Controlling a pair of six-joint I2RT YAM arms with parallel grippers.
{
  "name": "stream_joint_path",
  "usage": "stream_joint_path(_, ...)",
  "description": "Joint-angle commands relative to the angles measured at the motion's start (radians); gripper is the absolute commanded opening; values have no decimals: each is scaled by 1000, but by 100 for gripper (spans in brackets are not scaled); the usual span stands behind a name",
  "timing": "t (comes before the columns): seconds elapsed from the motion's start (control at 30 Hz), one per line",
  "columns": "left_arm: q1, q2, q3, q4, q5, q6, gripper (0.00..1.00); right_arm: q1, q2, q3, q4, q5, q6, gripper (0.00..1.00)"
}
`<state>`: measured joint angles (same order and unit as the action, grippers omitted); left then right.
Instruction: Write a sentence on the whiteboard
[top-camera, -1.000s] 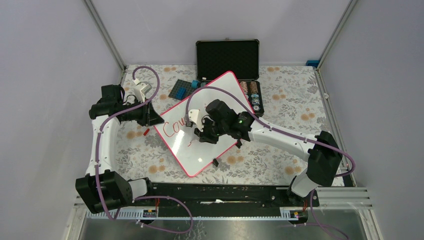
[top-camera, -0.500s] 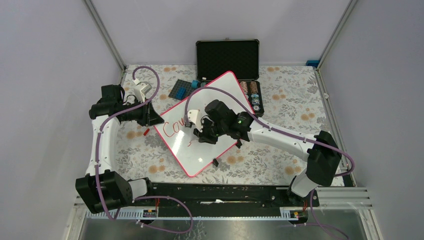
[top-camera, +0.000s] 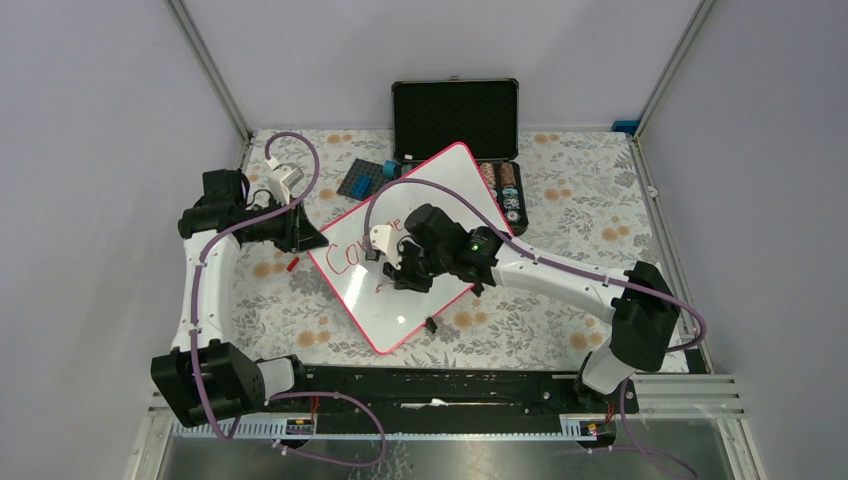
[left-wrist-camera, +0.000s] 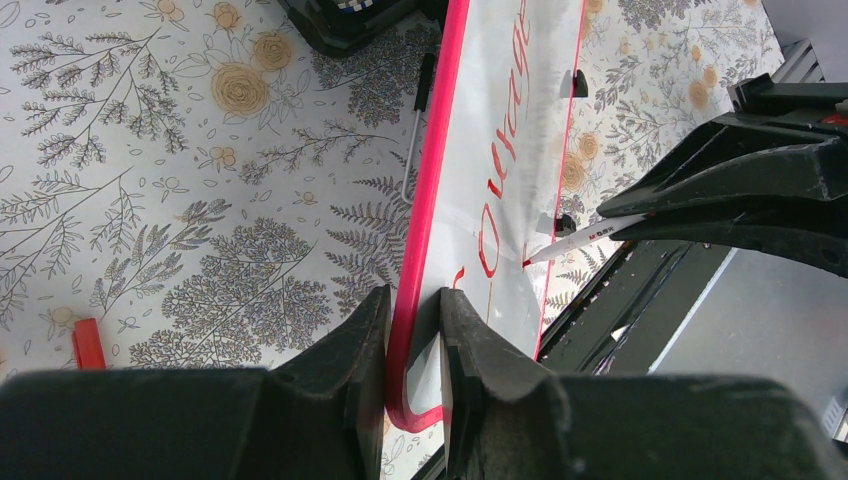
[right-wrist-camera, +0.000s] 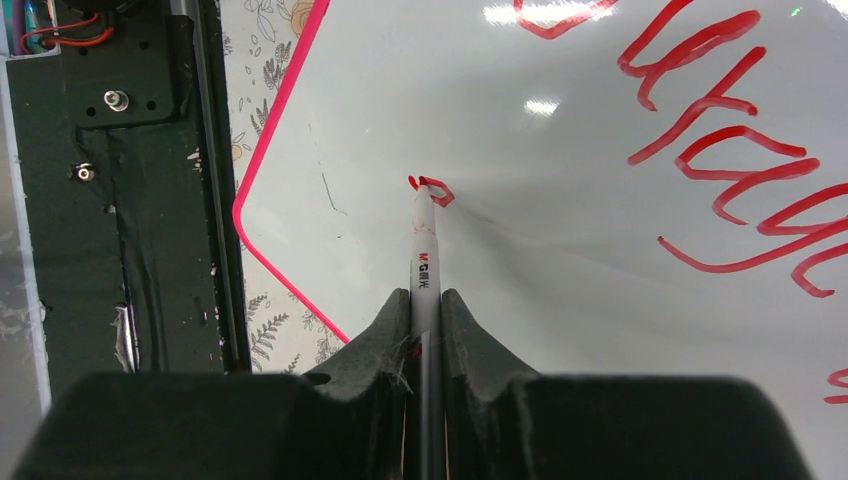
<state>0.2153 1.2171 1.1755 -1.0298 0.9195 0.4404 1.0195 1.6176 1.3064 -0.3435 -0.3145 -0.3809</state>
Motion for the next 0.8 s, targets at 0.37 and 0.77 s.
stream_joint_path(0.37,-6,-7,-14,32,-26,27,1,14,-33,-61,18,31,-30,0)
stream_joint_path(0.77,-5,-8,-13,33,-24,26,1,10,-61,-70,8,65,-42,0)
